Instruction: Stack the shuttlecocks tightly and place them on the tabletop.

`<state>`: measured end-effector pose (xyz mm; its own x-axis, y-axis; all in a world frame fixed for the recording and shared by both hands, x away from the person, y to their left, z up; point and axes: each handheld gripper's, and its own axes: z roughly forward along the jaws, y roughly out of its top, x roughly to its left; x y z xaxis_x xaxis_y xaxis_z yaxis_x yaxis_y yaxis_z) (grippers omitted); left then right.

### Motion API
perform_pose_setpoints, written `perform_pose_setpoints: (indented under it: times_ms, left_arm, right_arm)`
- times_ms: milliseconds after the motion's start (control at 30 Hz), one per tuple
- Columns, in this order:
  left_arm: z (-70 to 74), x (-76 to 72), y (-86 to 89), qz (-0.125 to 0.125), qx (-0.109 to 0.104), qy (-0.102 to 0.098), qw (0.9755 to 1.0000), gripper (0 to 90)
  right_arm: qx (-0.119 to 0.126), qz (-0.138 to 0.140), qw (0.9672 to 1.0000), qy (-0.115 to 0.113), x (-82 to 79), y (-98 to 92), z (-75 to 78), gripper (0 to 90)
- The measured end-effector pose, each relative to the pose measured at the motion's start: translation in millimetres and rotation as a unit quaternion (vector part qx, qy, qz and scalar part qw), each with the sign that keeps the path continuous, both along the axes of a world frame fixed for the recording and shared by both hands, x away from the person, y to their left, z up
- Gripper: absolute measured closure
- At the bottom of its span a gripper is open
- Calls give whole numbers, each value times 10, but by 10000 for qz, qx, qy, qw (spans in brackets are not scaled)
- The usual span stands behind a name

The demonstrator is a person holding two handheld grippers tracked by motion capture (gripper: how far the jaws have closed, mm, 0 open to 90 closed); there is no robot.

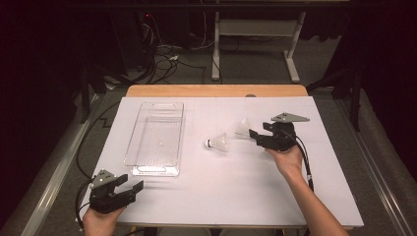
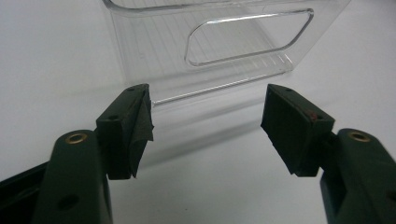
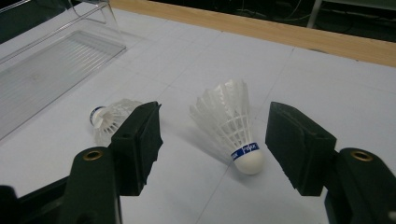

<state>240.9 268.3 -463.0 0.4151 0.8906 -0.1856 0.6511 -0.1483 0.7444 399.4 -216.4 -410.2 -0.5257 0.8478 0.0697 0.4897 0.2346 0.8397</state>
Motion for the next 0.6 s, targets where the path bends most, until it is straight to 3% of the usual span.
perform_pose_setpoints:
  times_ms: [600]
  left_arm:
    - [-1,10,-11,8,26,-33,10000,343]
  right_arm:
    - [-172,-116,9996,193,175,61,41,365]
